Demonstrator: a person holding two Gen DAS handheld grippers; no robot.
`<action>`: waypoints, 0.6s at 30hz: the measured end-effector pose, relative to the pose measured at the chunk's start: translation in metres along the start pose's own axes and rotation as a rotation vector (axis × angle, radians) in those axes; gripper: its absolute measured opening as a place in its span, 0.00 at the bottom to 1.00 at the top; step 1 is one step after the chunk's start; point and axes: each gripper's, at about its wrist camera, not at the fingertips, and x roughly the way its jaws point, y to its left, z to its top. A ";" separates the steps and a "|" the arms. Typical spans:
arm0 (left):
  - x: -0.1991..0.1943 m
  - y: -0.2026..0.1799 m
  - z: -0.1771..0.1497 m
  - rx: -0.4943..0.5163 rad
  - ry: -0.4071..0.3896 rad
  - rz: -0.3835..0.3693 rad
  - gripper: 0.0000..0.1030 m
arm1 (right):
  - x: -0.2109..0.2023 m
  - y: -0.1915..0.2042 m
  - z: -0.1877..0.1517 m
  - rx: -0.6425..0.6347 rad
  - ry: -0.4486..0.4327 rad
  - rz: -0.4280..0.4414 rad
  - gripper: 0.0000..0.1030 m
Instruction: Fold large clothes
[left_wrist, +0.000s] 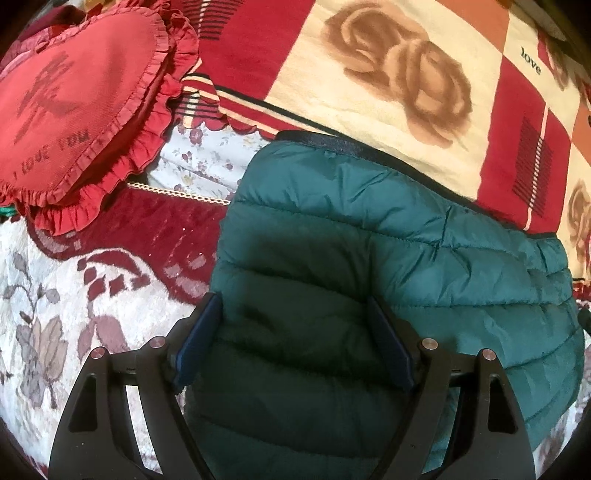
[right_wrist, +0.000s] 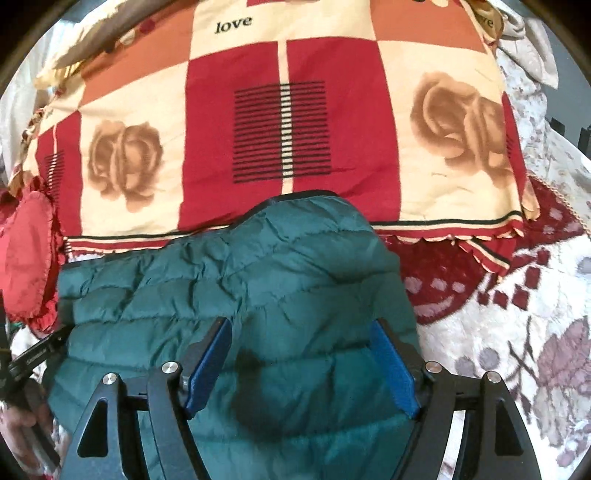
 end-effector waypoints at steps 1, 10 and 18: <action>-0.003 0.001 -0.001 -0.001 -0.001 0.001 0.79 | -0.006 -0.001 -0.003 0.004 -0.005 0.003 0.74; -0.025 0.010 -0.013 -0.010 0.008 0.007 0.79 | -0.015 -0.013 -0.018 0.028 0.021 -0.038 0.77; -0.030 0.012 -0.029 -0.005 0.025 0.020 0.79 | 0.018 -0.015 -0.031 0.045 0.113 -0.085 0.80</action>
